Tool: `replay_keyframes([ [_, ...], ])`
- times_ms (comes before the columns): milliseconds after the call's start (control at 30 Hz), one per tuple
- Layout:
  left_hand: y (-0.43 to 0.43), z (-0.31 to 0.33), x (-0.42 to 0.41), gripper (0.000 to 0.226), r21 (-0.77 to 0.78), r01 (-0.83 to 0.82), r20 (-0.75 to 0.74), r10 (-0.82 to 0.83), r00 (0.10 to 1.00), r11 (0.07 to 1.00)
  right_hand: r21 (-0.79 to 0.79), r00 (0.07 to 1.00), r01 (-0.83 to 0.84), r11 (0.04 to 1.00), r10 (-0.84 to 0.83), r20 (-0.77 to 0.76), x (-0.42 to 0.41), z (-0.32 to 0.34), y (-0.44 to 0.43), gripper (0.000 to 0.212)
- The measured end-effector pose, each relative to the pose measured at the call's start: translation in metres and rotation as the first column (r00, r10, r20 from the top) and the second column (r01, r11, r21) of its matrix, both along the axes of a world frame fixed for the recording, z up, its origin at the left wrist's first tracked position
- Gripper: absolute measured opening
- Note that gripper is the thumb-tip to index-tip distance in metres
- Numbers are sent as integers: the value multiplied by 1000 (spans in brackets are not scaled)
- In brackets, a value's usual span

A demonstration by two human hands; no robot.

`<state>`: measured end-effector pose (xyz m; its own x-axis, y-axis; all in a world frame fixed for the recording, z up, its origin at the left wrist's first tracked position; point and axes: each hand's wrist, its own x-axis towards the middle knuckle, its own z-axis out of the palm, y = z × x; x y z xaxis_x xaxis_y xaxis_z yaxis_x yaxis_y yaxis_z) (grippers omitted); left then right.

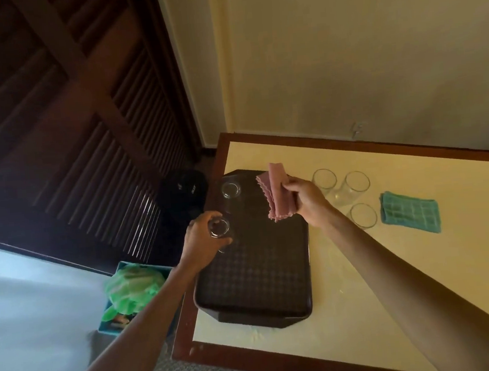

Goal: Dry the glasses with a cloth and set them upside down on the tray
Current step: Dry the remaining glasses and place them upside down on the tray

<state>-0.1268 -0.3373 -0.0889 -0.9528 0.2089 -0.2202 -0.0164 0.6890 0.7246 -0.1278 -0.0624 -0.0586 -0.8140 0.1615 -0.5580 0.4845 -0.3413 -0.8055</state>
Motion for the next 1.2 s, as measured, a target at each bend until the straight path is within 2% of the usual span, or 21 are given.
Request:
replay_keyframes([
  [167,5,-12,-2,69,-39,57,-3,-57,998,998,-20,999,31,999,-31,10,-2,0,-1,30],
  [300,10,-18,-1,71,-84,104,10,-104,995,991,-58,1000,13,998,-14,-13,-4,1,2,38],
  [433,13,-22,1,70,-140,129,-12,-132,991,982,-55,999,-25,998,24,-22,-5,4,5,54],
  [567,15,-14,-7,71,-261,218,40,-215,976,940,-3,990,-141,990,141,2,-4,7,6,76],
  [600,17,-9,-10,74,-310,261,74,-250,965,914,5,986,-166,986,166,11,-3,9,5,74],
  [667,24,4,-18,78,-389,340,134,-313,940,856,16,984,-179,984,179,24,0,13,7,55],
  [733,34,21,-26,68,-415,381,122,-365,923,826,3,987,-156,988,156,28,5,16,13,45],
  [867,64,51,-38,36,-247,386,52,-386,921,889,-102,997,-67,992,70,27,20,25,37,51],
  [967,99,67,-36,23,-99,391,-42,-397,917,915,-127,999,-10,992,6,-33,38,36,67,59],
  [1067,143,74,-19,22,8,445,-67,-444,894,895,-147,994,80,986,-90,-66,62,43,108,66],
  [1200,207,54,9,36,35,573,-11,-573,820,819,-83,971,217,973,-224,-83,99,41,167,55],
])
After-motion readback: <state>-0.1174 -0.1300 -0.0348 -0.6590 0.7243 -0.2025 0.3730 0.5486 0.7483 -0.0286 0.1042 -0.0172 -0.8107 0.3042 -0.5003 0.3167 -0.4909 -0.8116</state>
